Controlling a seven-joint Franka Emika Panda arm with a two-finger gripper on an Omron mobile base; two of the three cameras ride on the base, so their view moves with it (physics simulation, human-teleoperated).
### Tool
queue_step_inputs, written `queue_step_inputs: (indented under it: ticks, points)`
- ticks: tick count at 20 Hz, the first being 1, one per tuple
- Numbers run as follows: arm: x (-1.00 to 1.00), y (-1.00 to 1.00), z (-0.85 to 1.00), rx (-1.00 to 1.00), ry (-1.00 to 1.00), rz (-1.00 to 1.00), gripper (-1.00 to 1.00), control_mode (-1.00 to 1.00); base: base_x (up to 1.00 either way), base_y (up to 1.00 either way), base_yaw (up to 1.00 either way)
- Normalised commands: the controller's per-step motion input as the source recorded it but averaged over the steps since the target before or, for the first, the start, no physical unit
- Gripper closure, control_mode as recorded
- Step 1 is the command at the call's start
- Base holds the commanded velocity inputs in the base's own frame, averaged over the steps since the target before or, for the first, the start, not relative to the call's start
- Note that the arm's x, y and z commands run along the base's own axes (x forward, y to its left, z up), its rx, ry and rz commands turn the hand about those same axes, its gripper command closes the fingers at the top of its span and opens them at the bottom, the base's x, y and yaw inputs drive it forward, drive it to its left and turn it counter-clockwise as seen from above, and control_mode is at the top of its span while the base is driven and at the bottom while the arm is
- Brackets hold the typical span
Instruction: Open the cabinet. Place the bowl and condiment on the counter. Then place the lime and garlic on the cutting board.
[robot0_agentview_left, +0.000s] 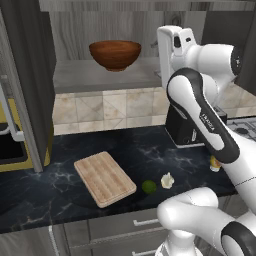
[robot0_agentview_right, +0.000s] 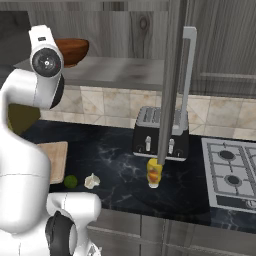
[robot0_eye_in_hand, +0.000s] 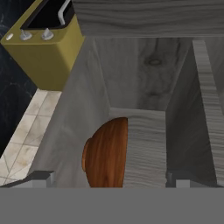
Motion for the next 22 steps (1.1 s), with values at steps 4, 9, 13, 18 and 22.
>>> queue_step_inputs:
  ticks: [4,9,13,18,22]
  points:
    - [0.18,0.01,0.00,0.00,0.01,0.00,-1.00,-1.00,0.00,0.00,0.00]
    - [0.18,0.06,0.00,0.00,0.01,0.00,-1.00,-1.00,0.00,0.00,0.00]
    - [0.18,0.07,0.00,0.00,0.03,0.00,-1.00,-1.00,0.00,0.00,0.00]
    - [0.17,0.09,0.00,0.00,0.05,0.00,-1.00,-1.00,0.00,0.00,0.00]
    - [0.18,0.11,0.00,-0.01,0.06,0.00,-1.00,-1.00,0.00,0.00,0.00]
